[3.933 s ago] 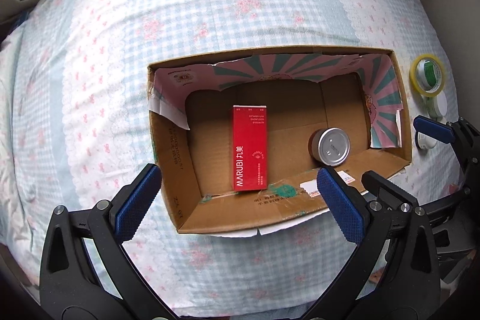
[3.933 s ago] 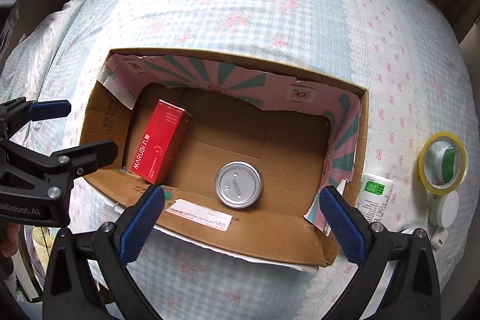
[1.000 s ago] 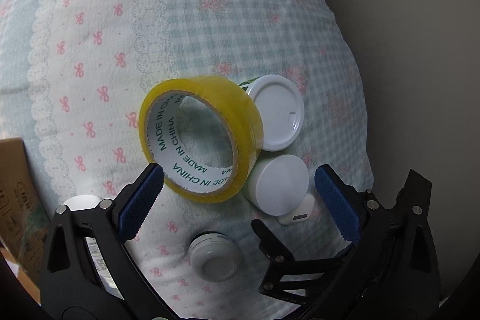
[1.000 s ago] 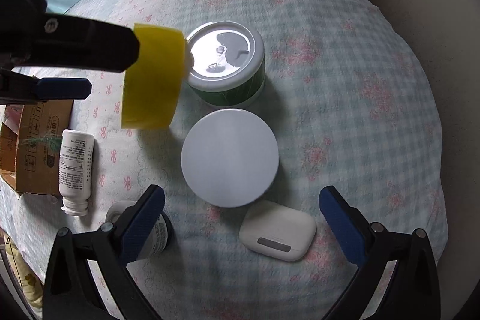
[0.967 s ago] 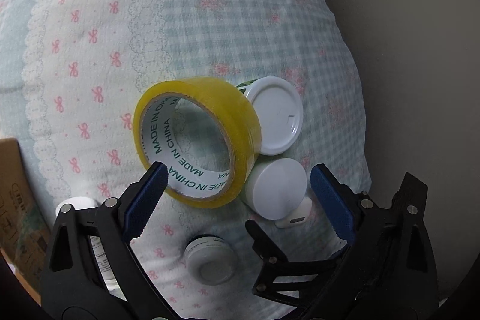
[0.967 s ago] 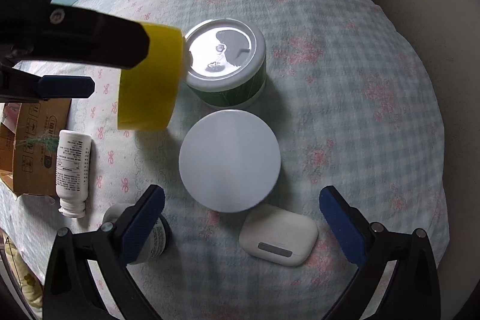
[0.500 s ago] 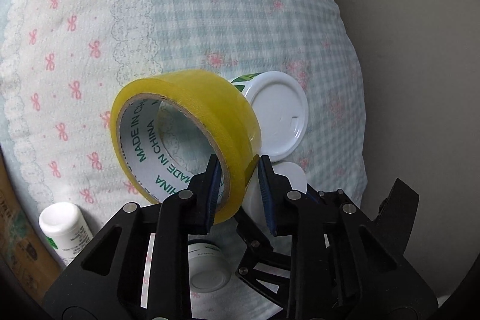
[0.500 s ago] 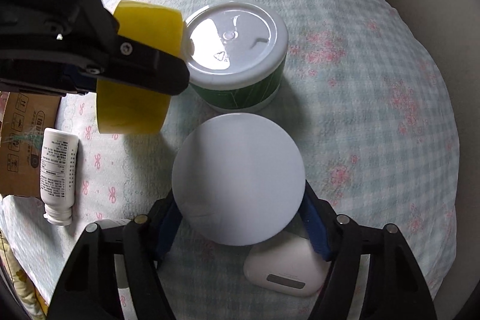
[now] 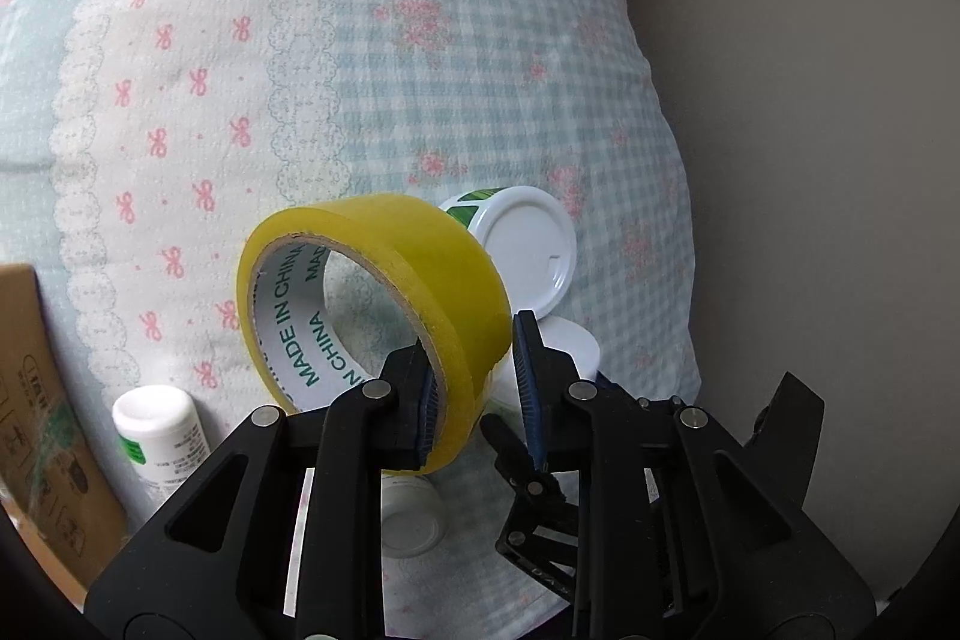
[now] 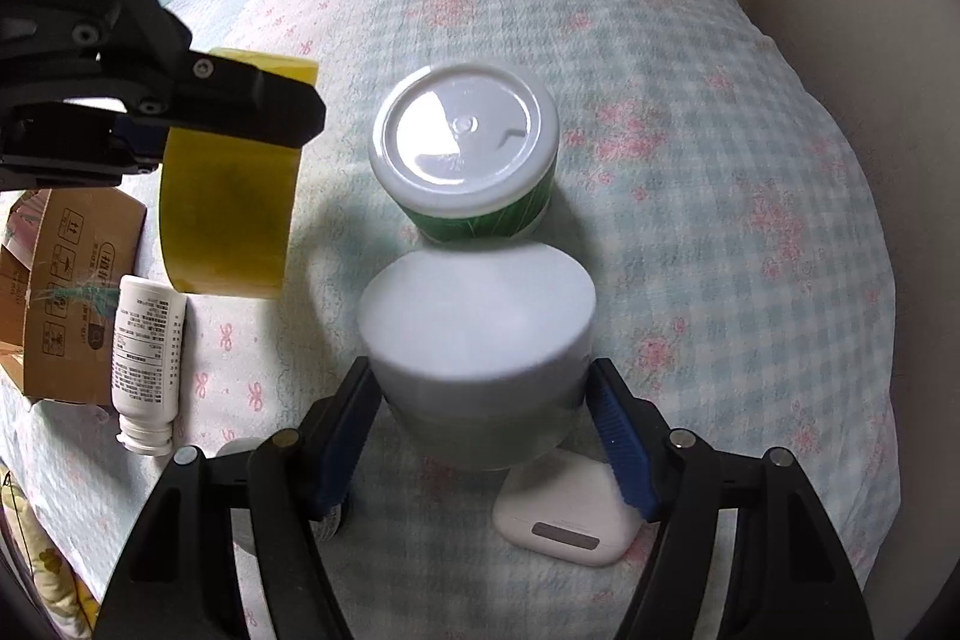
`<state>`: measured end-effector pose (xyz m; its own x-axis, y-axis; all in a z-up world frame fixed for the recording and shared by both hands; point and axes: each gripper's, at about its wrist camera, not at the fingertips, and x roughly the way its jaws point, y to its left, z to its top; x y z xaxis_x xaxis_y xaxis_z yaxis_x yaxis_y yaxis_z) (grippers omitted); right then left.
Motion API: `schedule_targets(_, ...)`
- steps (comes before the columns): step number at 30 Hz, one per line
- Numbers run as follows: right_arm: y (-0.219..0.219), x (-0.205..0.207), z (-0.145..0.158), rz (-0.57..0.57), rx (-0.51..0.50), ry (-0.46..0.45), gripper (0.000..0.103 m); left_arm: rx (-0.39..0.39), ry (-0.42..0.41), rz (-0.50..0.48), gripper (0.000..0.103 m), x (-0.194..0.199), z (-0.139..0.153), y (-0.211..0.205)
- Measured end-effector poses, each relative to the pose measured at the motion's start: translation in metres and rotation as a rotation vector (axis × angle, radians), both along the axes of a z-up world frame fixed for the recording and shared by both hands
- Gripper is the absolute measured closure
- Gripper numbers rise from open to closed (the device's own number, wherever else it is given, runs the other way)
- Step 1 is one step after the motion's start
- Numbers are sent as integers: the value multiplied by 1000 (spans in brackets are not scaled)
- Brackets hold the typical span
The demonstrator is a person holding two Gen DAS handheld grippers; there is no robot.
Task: Organize rigid objects
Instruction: 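Carry the tape roll with the left tool while the right tool carries the green jar toward the box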
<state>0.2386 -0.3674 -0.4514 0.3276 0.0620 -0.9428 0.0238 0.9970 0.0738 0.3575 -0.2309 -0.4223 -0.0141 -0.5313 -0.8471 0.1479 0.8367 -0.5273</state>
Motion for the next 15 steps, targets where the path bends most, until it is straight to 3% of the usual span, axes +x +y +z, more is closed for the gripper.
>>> schedule_targets(3, 2, -1, 21, 3, -6, -29, 39, -20, -30, 24, 83, -5, 21, 9)
schedule_targets(5, 5, -2, 28, 20, 14, -19, 68, -17, -58, 29, 83, -9, 34, 15)
schedule_targets(6, 10, -2, 29, 24, 8, -23, 72, -18, -69, 34, 83, -12, 38, 18)
schedule_targets(9, 10, 2, 21, 37, 51, -16, 72, -18, -88, 57, 83, -21, 46, 30)
schedule_targets(14, -6, -15, 13, -81, 165, -10, 71, -15, -81, 98, 83, -34, 41, 52)
schedule_targets(15, -7, -15, 10, -85, 161, 1, 65, -16, -81, 106, 83, -35, 40, 55)
